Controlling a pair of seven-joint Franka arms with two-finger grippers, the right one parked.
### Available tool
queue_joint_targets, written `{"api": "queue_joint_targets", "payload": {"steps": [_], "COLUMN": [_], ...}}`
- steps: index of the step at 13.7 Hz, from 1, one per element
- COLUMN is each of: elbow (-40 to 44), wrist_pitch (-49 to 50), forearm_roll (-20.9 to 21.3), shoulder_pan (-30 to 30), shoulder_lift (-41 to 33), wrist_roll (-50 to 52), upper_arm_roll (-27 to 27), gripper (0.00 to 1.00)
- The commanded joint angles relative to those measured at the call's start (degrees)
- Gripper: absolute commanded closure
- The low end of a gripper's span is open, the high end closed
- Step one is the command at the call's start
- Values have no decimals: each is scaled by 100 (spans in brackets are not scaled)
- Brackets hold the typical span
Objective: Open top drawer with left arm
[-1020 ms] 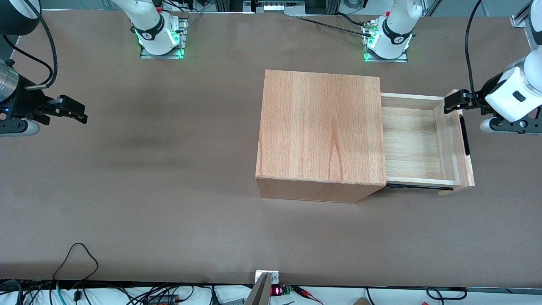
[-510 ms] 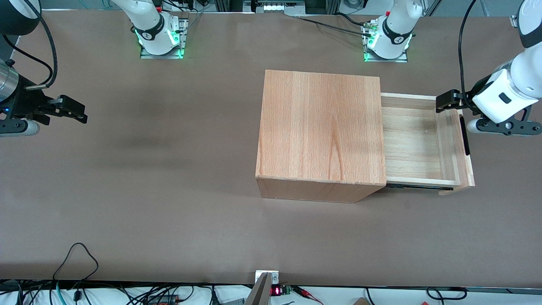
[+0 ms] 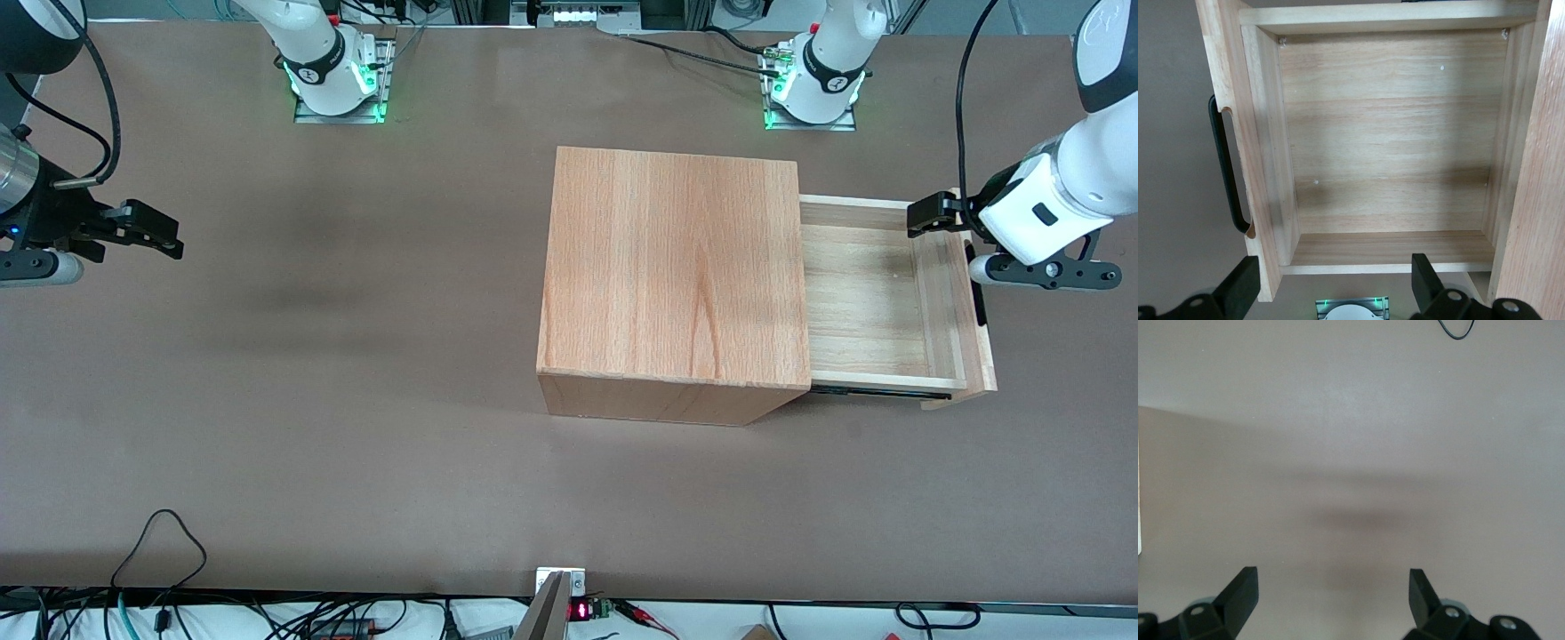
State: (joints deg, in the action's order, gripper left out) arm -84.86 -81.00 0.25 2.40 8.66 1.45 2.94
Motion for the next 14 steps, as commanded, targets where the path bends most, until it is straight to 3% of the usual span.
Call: {"api": "queue_joint_targets", "payload": {"steps": [1,14], "elbow": [128,110], "wrist_pitch": [32,59], "forearm_roll": [160,142], "shoulder_pan": [50,32], "shoulder_lift": [48,48], "wrist_roll": [4,4], "upper_arm_roll": [-12,-30], "gripper": [0,0]}}
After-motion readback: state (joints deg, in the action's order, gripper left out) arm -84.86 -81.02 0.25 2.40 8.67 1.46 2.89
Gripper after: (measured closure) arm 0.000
